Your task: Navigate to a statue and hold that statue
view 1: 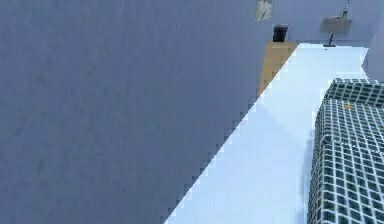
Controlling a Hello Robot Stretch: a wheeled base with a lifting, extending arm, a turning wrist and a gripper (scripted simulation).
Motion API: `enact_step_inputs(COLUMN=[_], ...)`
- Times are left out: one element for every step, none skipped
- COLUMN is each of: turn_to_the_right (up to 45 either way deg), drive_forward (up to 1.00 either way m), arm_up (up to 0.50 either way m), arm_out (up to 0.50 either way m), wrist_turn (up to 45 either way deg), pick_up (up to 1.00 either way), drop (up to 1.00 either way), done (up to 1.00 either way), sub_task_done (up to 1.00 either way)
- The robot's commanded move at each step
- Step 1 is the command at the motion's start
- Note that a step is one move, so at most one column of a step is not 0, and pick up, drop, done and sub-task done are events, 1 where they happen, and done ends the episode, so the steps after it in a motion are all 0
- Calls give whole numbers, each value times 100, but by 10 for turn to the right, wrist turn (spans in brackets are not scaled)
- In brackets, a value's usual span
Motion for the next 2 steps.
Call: enact_step_inputs(turn_to_the_right=[0, 270], drive_forward=[45, 0], arm_up=[0, 0], arm_out=[0, 0], wrist_turn=[0, 0], pick_up=[0, 0], drop=[0, 0], done=[0, 0], sub_task_done=[0, 0])
